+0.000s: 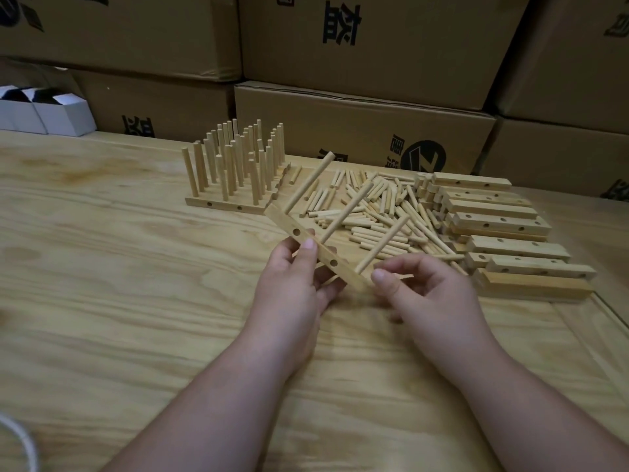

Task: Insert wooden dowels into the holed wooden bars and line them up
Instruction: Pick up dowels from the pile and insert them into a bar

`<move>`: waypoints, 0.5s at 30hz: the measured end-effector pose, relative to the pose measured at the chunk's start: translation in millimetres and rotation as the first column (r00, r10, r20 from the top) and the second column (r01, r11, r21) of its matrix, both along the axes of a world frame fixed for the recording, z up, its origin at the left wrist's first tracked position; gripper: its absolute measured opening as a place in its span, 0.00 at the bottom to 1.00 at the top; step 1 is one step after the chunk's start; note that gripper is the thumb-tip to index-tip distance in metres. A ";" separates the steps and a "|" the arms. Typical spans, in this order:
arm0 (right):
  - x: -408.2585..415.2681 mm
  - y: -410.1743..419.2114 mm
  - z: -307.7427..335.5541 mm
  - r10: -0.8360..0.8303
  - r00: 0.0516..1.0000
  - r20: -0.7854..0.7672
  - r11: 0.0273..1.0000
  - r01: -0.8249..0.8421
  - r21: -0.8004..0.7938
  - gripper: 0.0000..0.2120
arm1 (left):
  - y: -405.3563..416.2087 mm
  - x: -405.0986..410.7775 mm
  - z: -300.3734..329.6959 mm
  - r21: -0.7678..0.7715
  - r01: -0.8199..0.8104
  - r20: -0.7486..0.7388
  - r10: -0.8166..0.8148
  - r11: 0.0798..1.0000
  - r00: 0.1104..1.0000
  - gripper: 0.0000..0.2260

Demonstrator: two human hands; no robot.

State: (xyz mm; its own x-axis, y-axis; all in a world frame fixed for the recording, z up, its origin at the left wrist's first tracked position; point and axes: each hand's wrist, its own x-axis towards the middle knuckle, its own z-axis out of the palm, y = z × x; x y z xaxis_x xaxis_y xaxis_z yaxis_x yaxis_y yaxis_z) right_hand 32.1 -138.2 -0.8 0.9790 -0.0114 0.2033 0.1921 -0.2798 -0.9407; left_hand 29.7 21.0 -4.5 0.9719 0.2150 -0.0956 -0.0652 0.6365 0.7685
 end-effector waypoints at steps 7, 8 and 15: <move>1.7 7.1 -5.0 -0.012 0.995 0.094 0.988 0.026 -0.149 0.07 | 1.0 0.6 0.0 -0.020 0.065 0.005 -0.065 0.998 0.998 0.08; 2.4 8.3 -4.4 -0.020 0.995 0.098 0.989 0.034 -0.145 0.07 | 1.2 0.2 0.8 -0.027 0.070 -0.003 -0.071 0.997 0.998 0.09; 16.4 34.4 17.1 0.053 0.992 0.115 0.985 -0.033 -0.168 0.06 | 0.0 -0.3 0.5 -0.069 0.171 -0.054 -0.175 0.983 0.983 0.15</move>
